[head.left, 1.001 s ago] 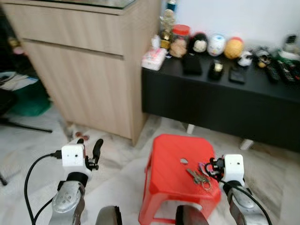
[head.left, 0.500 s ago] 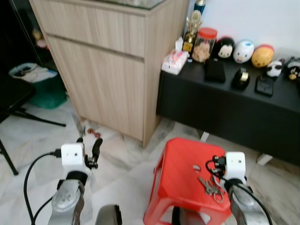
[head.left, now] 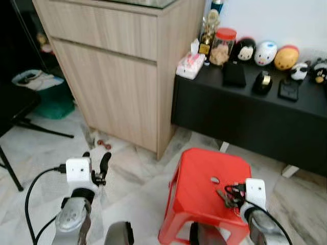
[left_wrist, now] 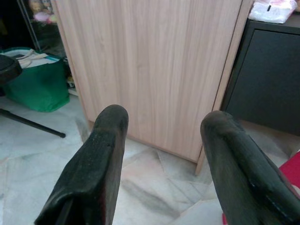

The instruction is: Hang keys on a hook

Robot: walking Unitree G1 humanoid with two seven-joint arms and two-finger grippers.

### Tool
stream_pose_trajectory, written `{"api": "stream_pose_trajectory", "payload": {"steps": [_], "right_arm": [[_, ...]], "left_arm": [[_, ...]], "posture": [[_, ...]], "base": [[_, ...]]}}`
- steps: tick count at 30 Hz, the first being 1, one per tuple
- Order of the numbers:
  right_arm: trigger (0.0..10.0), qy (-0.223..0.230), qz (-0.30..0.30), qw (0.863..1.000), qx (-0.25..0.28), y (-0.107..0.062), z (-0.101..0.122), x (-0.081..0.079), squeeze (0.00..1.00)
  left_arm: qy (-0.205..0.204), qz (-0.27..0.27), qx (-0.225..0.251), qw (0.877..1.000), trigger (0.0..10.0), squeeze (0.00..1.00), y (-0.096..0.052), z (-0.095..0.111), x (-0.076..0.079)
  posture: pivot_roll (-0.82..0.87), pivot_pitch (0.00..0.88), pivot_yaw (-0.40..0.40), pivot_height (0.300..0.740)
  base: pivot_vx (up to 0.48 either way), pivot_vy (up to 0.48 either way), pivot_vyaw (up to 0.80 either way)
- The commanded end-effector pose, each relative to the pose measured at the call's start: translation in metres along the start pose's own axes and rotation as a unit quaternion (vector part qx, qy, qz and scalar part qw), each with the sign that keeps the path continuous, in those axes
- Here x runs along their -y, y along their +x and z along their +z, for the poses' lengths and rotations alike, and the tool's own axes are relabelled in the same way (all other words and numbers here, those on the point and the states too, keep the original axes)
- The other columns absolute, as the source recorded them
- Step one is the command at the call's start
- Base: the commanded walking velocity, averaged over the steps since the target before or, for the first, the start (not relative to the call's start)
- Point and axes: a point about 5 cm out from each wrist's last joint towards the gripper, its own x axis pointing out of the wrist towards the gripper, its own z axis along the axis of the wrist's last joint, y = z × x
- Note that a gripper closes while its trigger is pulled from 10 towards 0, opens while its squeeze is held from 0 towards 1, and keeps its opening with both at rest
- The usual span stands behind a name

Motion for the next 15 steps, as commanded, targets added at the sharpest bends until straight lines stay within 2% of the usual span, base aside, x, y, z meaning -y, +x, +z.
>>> {"api": "stream_pose_trajectory", "payload": {"steps": [1, 6, 7, 8, 9, 10, 15], "right_arm": [[10.0, 0.008, -0.005, 1.0, -0.008, 0.001, -0.002, 0.003, 1.0], [10.0, 0.005, 0.015, 1.0, -0.02, 0.004, -0.002, 0.001, 1.0], [10.0, 0.005, 0.018, 1.0, -0.024, 0.004, -0.004, 0.001, 0.71], [10.0, 0.004, 0.019, 0.999, -0.026, 0.005, -0.004, 0.0, 0.71], [10.0, 0.004, 0.018, 0.999, -0.029, 0.005, -0.005, 0.001, 0.06], [10.0, 0.005, 0.018, 0.999, -0.029, 0.005, -0.005, 0.001, 0.0], [10.0, 0.011, 0.01, 0.999, -0.042, 0.005, -0.014, 0.004, 0.0]], "left_arm": [[0.002, -0.002, -0.007, 1.0, 10.0, 0.0, -0.001, -0.001, -0.001], [0.001, -0.002, -0.008, 1.0, 10.0, 0.0, -0.001, -0.001, -0.001], [0.001, -0.004, -0.008, 1.0, 10.0, 0.0, -0.001, -0.002, -0.001], [0.001, -0.004, -0.008, 1.0, 10.0, 0.0, -0.001, -0.002, 0.0], [0.0, -0.005, -0.008, 1.0, 10.0, 0.0, -0.001, -0.002, 0.0], [0.0, -0.005, -0.008, 1.0, 10.0, 0.0, -0.001, -0.002, 0.0], [0.0, -0.006, -0.009, 1.0, 10.0, 0.0, -0.001, -0.002, 0.0]], "posture": [[0.03, 0.056, -0.051, 0.61], [0.02, 0.057, -0.051, 0.61], [0.03, 0.058, -0.05, 0.61], [0.03, 0.058, -0.05, 0.61], [0.03, 0.057, -0.051, 0.61], [0.03, 0.057, -0.051, 0.61], [0.03, 0.059, -0.051, 0.61]], "base": [[0.0, 0.0, 0.0], [0.0, 0.0, 0.0], [0.0, 0.0, 0.0], [0.0, 0.0, 0.0], [0.0, 0.0, 0.0], [0.0, 0.0, 0.0], [0.0, 0.0, 0.0]]}}
